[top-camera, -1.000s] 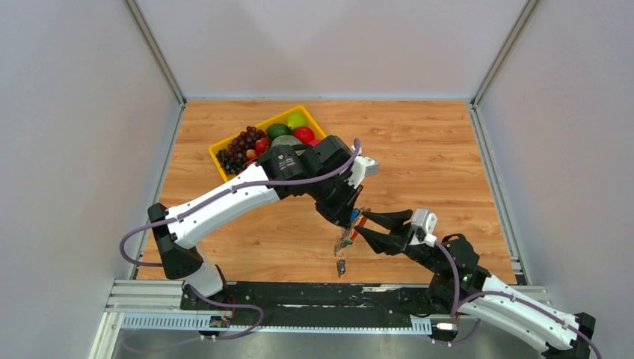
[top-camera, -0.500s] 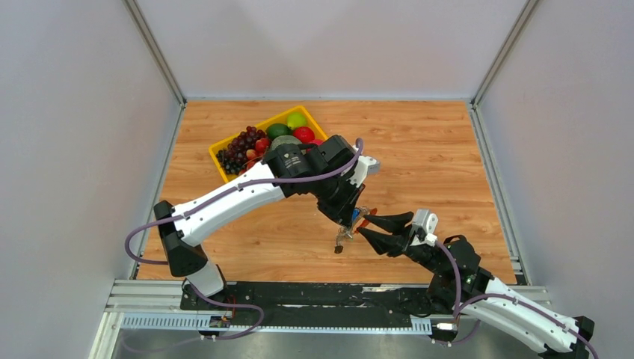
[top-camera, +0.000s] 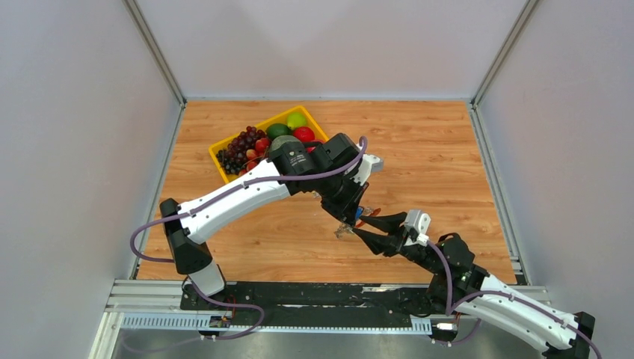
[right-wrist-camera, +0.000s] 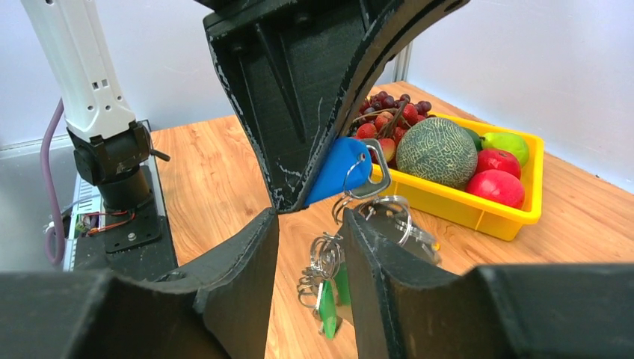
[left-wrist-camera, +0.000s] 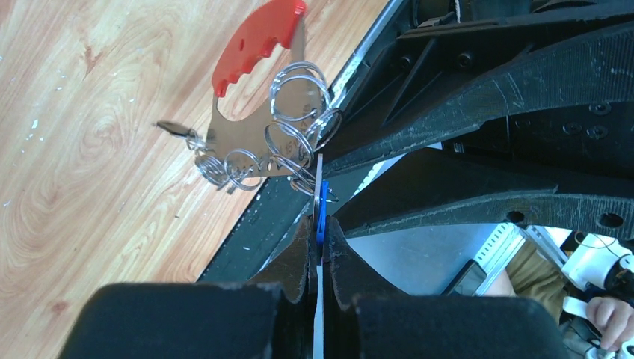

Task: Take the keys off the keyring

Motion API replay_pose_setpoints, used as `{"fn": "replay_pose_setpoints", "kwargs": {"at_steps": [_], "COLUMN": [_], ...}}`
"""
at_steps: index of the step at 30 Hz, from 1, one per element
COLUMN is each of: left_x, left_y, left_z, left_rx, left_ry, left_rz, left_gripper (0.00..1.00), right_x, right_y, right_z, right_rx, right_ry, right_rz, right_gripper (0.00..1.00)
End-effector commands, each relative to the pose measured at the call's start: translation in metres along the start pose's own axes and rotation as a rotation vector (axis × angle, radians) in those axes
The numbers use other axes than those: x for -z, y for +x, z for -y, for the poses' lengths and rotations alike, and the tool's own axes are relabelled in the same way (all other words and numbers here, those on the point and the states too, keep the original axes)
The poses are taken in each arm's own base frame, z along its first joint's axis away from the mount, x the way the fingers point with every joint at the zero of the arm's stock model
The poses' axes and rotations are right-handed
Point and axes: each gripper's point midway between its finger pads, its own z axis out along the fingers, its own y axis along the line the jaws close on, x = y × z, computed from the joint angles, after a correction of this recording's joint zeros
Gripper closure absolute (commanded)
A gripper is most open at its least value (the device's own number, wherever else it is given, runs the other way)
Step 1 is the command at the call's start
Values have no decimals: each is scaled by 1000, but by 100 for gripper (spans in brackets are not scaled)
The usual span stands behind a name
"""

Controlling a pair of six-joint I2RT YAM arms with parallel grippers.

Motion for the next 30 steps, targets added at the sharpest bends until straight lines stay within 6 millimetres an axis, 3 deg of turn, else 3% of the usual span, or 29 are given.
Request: {"fn": "replay_pose_setpoints", "kwargs": {"at_steps": [1,6,10,16,23,30], "left_x": [5,4,4,2,4,13], "left_y": [-9,-11,-12,-13,-16,-6], "left_z": [12,14,16,18,23,8], "left_rx": [5,18,30,35,30,13], "left_ry": [39,43,47,59,74,-23], "left_rz": [24,25,19,16,13,-63], "left_gripper": [100,100,100,100,100,100], "right_x": [-6,-8,-6,-2,0,2], "right_y": [-14,-17,-20,-24,-18,-7], "right_z": [4,25,39,43,45,44], "right_rx": [44,54,64,69,118,174], "right_ry": [11,130,206,233,236,217], "right_rz": [67,84,99,144,120,63], "right_gripper": [58,58,67,75,74,66]}}
